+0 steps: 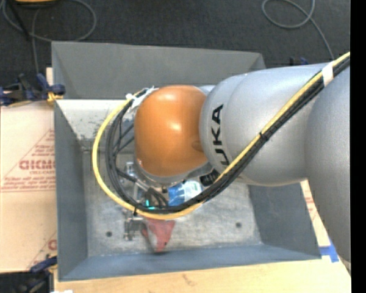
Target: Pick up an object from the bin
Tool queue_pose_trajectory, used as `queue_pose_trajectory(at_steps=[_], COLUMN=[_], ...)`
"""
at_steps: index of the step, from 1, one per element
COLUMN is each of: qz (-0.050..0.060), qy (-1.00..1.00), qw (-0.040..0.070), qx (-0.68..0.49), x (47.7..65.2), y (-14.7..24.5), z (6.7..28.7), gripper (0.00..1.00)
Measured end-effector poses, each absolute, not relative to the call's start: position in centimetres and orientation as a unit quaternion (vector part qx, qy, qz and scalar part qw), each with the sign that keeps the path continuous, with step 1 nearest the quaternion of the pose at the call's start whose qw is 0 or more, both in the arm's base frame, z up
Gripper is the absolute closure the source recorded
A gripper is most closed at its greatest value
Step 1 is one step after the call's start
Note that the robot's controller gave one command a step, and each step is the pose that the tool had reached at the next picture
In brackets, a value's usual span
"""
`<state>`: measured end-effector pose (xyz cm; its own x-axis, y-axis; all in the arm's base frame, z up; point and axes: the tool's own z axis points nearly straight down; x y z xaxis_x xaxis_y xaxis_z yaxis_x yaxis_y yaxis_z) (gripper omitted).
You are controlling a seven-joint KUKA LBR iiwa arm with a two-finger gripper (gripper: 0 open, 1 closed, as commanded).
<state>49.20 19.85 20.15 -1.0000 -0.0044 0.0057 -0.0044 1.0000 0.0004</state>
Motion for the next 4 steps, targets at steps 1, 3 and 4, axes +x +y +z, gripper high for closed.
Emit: queue_pose_trajectory(at_steps=[1, 3, 4], qz=[-0.001, -0.001, -0.001], qy=[-1.000, -1.000, -0.999], qw=[-0.001, -0.002, 0.000], qx=[0.001, -0.030, -0.041], x=[49.4, 51.9, 51.0], y=[19.8, 13.9, 13.4], z=[20.6, 10.0, 8.7], gripper=[0.00, 0.00, 0.00])
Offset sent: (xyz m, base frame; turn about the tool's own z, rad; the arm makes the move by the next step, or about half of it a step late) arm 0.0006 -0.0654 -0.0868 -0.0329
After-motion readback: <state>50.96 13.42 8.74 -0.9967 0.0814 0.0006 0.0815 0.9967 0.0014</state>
